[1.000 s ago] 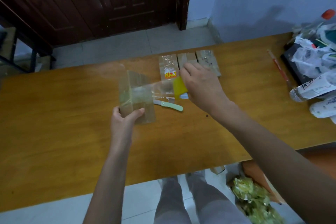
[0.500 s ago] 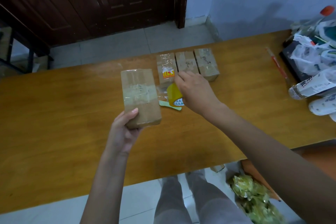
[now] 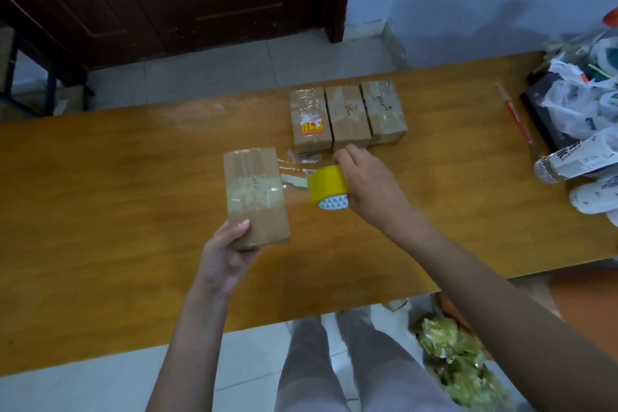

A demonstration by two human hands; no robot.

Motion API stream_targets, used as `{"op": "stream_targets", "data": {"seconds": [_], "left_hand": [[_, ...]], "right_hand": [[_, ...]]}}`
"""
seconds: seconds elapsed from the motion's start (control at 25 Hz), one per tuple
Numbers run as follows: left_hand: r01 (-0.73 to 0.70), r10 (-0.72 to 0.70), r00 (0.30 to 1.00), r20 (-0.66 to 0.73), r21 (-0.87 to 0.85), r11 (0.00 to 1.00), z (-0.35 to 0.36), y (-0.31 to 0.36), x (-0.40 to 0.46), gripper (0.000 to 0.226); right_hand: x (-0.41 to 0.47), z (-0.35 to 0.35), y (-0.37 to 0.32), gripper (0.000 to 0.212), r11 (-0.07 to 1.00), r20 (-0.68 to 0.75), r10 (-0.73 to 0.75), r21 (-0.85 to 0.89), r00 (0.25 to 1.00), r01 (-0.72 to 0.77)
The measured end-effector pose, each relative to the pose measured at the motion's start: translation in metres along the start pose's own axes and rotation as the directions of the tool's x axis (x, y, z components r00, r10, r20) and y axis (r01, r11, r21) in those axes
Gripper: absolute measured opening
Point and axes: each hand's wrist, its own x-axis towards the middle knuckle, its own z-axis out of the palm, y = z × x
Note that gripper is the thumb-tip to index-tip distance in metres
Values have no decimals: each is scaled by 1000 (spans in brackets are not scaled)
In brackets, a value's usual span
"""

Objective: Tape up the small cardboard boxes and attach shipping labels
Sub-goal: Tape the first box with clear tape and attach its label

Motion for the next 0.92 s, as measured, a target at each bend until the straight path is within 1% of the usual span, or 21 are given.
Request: {"op": "stream_targets", "data": {"seconds": [0.12,0.16,0.24,0.4,0.48,0.52,0.56,0.6,0.68,0.72,0.8,0.84,0.88,0.92], "left_hand": [[96,-96,995,-15,-25,995,-21,-31,4,41],[112,-112,993,-24,-8,994,-25,-40,8,46],[113,-108,992,-63,79,990,-32,-53,18,54],[109,-65,974,-215,203,973,-48,-75,35,61],[118,-58,972,-229,260,958,-55,-84,36,71],[126,-52,970,-236,308,943,-58,-87,36,72],[128,-29,967,-252,387,913,-61,-90,36,68],[132,12,961,-277,495,859,-63,-91,36,61],[146,114,944,-309,704,695,-64,-88,35,54],[153,146,938,-314,755,637,-63,-85,35,56],[135,190,938,-290,810,570,-55,-77,33,63],[106,245,931,-271,842,529,-49,-71,34,63],[72,332,907,-257,875,480,-41,-65,37,60],[43,442,861,-251,902,429,-30,-58,41,53]], "right_hand": [[-26,30,3,45,1000,43,21,14,999,-22],[-32,40,3,44,1000,60,30,8,998,-30],[-38,56,5,43,999,79,51,-5,996,-51],[-41,78,7,50,998,122,43,-40,992,-38],[-45,87,7,47,998,137,49,-39,989,-44],[-46,90,7,47,998,145,57,-41,988,-52],[-48,92,8,49,997,154,65,-48,986,-58],[-50,93,8,51,997,161,73,-52,984,-65],[-52,93,11,59,996,170,88,-35,982,-83],[-52,92,12,60,996,177,94,-28,980,-90],[-51,91,12,59,996,178,93,-26,980,-90],[-51,91,12,58,996,172,89,-21,981,-87],[-50,91,11,57,996,166,86,-15,982,-85],[-49,91,10,56,997,162,82,-11,983,-82]]}}
